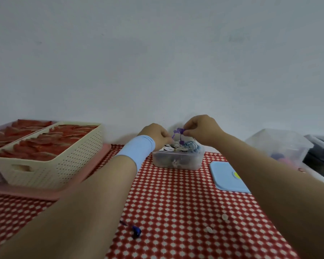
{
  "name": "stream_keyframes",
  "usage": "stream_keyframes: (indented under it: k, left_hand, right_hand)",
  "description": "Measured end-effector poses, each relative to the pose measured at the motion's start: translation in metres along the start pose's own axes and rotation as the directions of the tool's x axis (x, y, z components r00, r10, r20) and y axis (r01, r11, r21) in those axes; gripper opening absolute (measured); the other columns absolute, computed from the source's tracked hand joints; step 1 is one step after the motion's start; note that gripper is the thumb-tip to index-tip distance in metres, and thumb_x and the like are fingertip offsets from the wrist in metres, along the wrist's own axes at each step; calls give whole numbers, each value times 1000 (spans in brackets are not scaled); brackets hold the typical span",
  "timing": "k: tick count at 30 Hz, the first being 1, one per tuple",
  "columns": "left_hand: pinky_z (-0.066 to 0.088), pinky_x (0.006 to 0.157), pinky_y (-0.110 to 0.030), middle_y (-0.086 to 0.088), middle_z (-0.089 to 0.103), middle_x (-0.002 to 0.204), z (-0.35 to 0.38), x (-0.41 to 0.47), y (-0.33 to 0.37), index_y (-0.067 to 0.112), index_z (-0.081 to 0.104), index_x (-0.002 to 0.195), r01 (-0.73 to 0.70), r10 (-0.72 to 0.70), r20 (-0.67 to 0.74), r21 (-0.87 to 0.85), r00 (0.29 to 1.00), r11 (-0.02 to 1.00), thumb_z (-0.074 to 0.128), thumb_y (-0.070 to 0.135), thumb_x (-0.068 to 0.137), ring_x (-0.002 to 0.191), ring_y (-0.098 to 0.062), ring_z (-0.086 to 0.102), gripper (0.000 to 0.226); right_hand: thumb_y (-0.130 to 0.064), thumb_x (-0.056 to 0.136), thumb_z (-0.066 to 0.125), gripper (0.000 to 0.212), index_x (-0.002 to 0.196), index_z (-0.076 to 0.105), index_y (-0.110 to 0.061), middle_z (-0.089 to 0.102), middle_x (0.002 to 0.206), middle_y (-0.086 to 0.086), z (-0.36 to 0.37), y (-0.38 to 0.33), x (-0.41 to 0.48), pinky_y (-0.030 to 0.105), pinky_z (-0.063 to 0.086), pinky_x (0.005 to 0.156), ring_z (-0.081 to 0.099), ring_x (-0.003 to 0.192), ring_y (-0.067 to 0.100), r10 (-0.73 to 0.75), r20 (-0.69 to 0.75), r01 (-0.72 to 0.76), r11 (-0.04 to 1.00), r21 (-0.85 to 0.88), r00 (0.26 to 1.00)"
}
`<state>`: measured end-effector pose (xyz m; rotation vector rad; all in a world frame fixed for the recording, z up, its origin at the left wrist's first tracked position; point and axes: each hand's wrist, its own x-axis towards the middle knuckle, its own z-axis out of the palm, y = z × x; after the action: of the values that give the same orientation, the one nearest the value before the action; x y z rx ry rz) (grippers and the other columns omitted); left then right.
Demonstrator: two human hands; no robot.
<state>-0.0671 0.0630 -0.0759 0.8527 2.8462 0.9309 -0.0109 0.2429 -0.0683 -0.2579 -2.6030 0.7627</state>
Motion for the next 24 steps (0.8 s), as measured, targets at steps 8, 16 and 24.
stream_keyframes:
  k: [8, 16, 24]
  left_hand:
    - [44, 96, -36, -3, 64, 121, 10, 11, 0, 22, 68, 109, -138, 141, -38, 61, 989, 989, 44, 26, 101, 113, -23, 59, 25]
    - [31, 111, -35, -1, 46, 150, 4, -9, 3, 25, 47, 144, -157, 138, 115, 180, 984, 971, 36, 31, 105, 136, -22, 43, 41]
    - [41, 92, -25, 5, 64, 124, -30, -83, -20, 28, 68, 115, -101, 103, -16, 97, 995, 990, 49, 22, 99, 105, -13, 57, 26]
  right_hand:
    - [-22, 97, 62, 24, 117, 75, -18, 73, 117, 0, 16, 13, 4, 22, 40, 83, 63, 102, 16, -30, 63, 40, 987, -159, 998]
    - [-35, 102, 45, 34, 127, 67, -26, 70, 124, 1, 8, 0, -14, 40, 48, 98, 62, 112, 24, 36, 263, 74, 915, -396, 964]
    - [-17, 96, 56, 25, 106, 77, -25, 73, 111, -8, 6, -71, -63, 19, 46, 80, 62, 93, 6, -216, 240, 246, 963, -106, 947]
